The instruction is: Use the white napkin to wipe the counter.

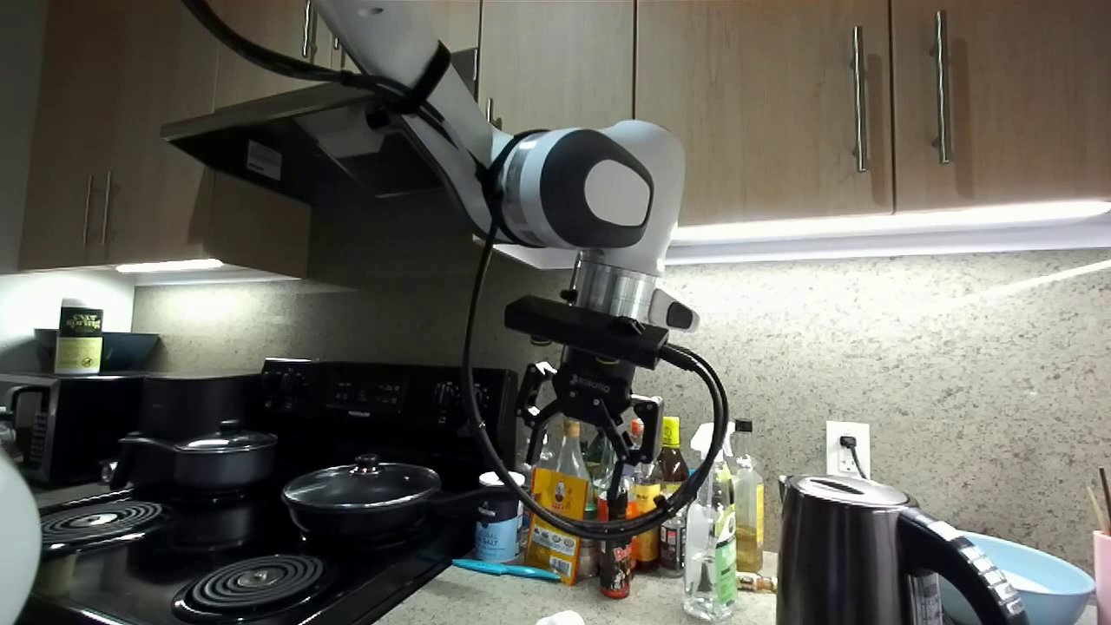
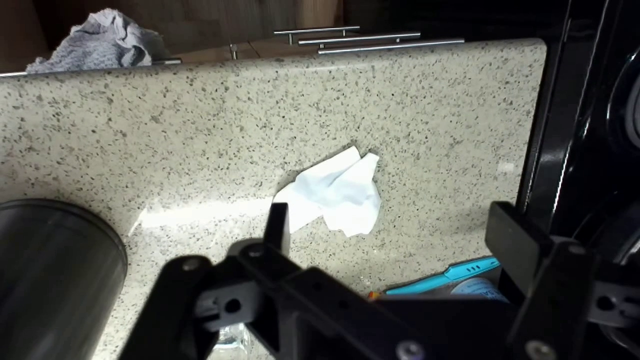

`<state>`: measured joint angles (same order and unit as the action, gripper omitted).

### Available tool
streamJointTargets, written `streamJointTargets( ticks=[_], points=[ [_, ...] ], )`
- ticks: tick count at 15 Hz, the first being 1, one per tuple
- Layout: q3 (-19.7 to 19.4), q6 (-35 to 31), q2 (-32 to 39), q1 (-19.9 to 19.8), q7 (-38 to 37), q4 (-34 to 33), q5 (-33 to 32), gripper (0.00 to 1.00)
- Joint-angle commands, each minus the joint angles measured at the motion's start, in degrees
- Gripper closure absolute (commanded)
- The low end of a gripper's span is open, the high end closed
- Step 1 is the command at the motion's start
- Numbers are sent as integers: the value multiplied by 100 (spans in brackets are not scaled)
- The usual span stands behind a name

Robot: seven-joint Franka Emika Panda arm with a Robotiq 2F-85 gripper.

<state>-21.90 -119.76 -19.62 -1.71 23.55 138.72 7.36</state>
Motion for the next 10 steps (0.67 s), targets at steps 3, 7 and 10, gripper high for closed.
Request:
streamJointTargets(
  ticks=[3,7,10],
  points=[
    [444,-99,1293,-2,137,-368,277,0],
    [997,-68,2211,-19,168,-790,114,0],
    [1275,42,2614,-151,57,-1101,-17,0]
  ],
)
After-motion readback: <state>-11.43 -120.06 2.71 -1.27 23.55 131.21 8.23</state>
